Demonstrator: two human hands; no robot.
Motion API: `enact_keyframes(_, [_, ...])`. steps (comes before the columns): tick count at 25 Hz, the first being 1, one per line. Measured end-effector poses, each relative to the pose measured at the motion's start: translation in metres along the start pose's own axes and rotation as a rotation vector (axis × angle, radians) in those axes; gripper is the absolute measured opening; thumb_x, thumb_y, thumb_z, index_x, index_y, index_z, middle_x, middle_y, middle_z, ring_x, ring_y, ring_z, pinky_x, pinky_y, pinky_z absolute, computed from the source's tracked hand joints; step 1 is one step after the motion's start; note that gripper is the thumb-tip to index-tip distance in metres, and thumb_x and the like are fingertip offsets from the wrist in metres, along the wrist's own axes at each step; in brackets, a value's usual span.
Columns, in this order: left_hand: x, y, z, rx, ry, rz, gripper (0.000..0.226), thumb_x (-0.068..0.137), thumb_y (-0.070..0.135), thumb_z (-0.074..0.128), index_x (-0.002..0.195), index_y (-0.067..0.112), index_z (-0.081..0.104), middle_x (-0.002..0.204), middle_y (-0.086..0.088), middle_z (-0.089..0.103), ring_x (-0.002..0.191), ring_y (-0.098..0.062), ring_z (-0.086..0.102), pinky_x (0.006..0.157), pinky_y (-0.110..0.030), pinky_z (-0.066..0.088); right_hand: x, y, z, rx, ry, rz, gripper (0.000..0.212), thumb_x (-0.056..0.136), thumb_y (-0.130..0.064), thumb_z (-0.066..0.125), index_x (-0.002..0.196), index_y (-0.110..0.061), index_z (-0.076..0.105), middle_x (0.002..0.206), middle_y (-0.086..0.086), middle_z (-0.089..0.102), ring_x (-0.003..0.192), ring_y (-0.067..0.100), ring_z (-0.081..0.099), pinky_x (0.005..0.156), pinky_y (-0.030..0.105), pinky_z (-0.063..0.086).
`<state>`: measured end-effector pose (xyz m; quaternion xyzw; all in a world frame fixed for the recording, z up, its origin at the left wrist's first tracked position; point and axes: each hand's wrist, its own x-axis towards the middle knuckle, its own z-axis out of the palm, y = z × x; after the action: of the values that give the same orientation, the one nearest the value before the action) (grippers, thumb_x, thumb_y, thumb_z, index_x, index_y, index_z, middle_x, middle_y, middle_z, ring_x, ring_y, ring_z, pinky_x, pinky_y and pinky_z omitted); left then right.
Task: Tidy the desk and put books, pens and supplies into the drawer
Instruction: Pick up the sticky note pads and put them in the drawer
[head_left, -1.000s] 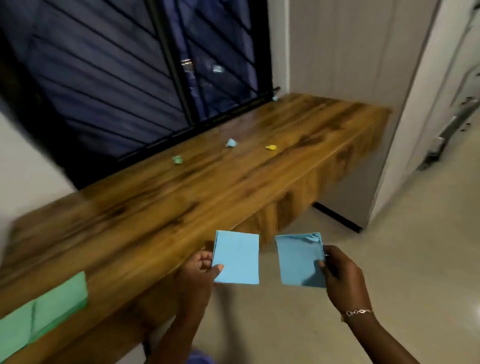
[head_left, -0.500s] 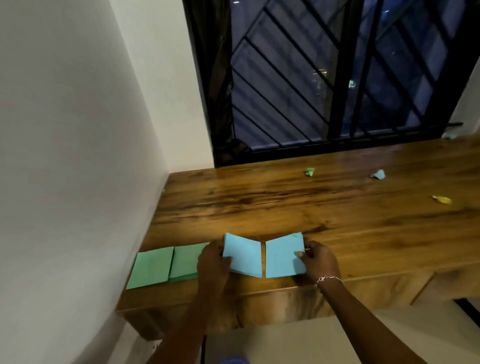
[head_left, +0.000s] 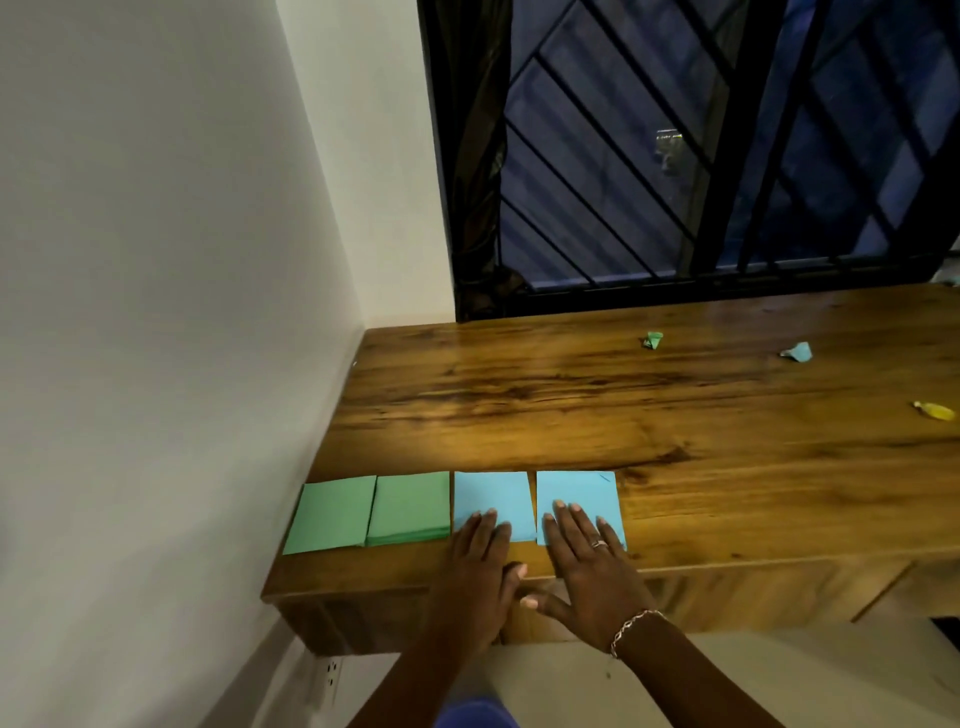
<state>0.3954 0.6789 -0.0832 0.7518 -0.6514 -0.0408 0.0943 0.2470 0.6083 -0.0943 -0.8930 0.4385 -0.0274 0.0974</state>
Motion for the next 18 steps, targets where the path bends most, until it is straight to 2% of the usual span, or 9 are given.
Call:
enact_keyframes(1, [0.000,-0.004,-0.001,0.024,0.016,-0.002,0.074,0.097,0.044,0.000,0.105,0.021,0.069,0.111,0.000,0.070,0.102,-0.018,0.067,0.082,-0.028,0.054,0.002,-0.003,0.000,0.004,-0.002,0.009,0.086,0.082,-0.075,0.008,0.122,-0.011,0.048,0.122,0.012,0.063,0.112,0.026,0.061,0.108,0.036,0.008])
enact_keyframes(3, [0.000,-0.010,0.000,0.043,0.026,-0.001,0.072,0.097,0.045,0.000,0.107,0.021,0.068,0.111,0.000,0.069,0.103,-0.018,0.067,0.083,-0.027,0.052,0.006,-0.008,-0.003,0.014,0.000,0.019,0.087,0.082,-0.075,0.005,0.121,-0.012,0.051,0.120,0.011,0.065,0.110,0.025,0.063,0.106,0.040,0.024])
enact_keyframes(5, [0.001,-0.012,-0.002,0.025,0.020,0.018,0.062,0.096,0.047,0.014,0.107,0.019,0.068,0.112,-0.001,0.069,0.103,-0.019,0.067,0.083,-0.028,0.052,0.010,-0.008,-0.004,-0.007,0.029,0.014,0.091,0.082,-0.074,0.003,0.117,-0.014,0.062,0.118,0.009,0.066,0.108,0.023,0.064,0.095,0.040,0.047])
enact_keyframes(6, [0.001,-0.013,-0.003,0.033,0.020,0.034,0.055,0.091,0.047,0.024,0.107,0.018,0.068,0.112,-0.003,0.069,0.103,-0.020,0.067,0.084,-0.030,0.052,0.011,-0.008,-0.003,-0.028,0.044,0.012,0.093,0.082,-0.074,0.002,0.114,-0.014,0.065,0.118,0.008,0.066,0.108,0.022,0.064,0.087,0.041,0.052])
enact_keyframes(8, [0.002,-0.016,-0.005,0.066,0.005,0.062,0.052,0.083,0.047,0.033,0.108,0.017,0.067,0.112,-0.004,0.069,0.104,-0.022,0.066,0.089,-0.041,0.050,0.014,-0.007,-0.002,-0.072,0.041,0.005,0.095,0.082,-0.074,0.001,0.113,-0.014,0.067,0.120,0.007,0.066,0.109,0.021,0.064,0.082,0.042,0.053])
enact_keyframes(11, [0.001,-0.019,-0.006,0.122,-0.003,0.043,0.051,0.085,0.052,0.031,0.112,0.023,0.063,0.116,0.000,0.067,0.109,-0.020,0.063,0.098,-0.058,0.037,0.016,-0.003,0.000,-0.106,0.020,-0.004,0.095,0.081,-0.075,0.001,0.115,-0.014,0.065,0.122,0.007,0.064,0.111,0.022,0.062,0.084,0.042,0.052])
enact_keyframes(15, [-0.003,-0.019,-0.004,0.082,-0.050,-0.030,0.061,0.093,0.055,0.003,0.121,0.026,0.049,0.123,0.002,0.063,0.113,-0.018,0.061,0.083,-0.058,0.046,0.014,-0.003,-0.002,-0.124,0.026,-0.020,0.096,0.082,-0.074,0.000,0.115,-0.013,0.066,0.121,0.009,0.065,0.110,0.023,0.063,0.083,0.044,0.052])
enact_keyframes(18, [-0.008,-0.022,-0.002,0.074,-0.043,-0.026,0.063,0.092,0.056,0.002,0.124,0.025,0.046,0.126,0.001,0.062,0.115,-0.019,0.060,0.083,-0.059,0.048,0.012,-0.006,-0.002,-0.136,0.042,-0.014,0.096,0.083,-0.073,-0.001,0.114,-0.012,0.066,0.121,0.009,0.065,0.110,0.024,0.063,0.083,0.045,0.053])
